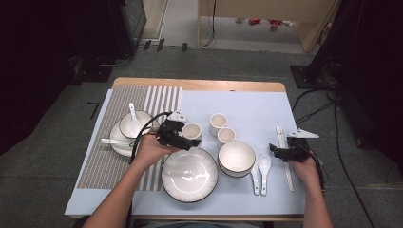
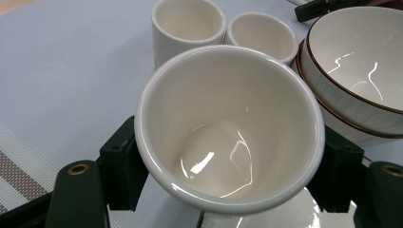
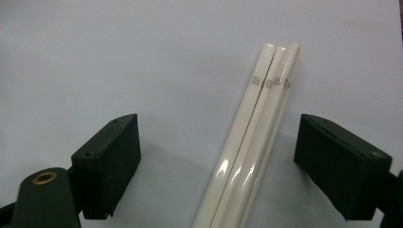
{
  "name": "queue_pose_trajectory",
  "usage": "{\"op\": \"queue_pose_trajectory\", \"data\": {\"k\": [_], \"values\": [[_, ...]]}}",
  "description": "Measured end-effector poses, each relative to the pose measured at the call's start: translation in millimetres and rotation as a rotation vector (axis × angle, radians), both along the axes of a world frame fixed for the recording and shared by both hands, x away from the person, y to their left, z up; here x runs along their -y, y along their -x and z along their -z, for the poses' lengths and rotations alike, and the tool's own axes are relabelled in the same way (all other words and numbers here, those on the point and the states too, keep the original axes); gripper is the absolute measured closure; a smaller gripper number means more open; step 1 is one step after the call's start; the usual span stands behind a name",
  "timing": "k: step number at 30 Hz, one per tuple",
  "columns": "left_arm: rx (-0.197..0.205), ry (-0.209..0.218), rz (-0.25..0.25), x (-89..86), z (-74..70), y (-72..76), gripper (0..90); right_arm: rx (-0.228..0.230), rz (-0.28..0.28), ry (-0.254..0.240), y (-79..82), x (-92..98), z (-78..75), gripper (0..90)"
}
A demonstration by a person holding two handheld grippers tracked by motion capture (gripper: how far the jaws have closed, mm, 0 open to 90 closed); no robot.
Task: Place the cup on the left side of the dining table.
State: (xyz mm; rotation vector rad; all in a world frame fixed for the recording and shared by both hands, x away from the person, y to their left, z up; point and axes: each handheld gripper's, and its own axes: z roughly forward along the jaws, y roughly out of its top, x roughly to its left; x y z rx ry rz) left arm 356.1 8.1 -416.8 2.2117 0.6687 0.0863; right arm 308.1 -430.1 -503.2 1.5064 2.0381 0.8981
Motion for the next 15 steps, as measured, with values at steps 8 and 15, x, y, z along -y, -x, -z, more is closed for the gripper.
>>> {"op": "queue_pose_trajectory", "data": {"k": [8,15], "values": [[-0.003,-0.004,-0.007,-4.4,-1.5,1.7,27.8,0.0,0.0,0.0,0.0,0.0,0.0,15.3],[0.002,-0.004,-0.01,-7.3,-3.7,3.0,27.7,0.0,0.0,0.0,0.0,0.1,0.0,15.3]]}}
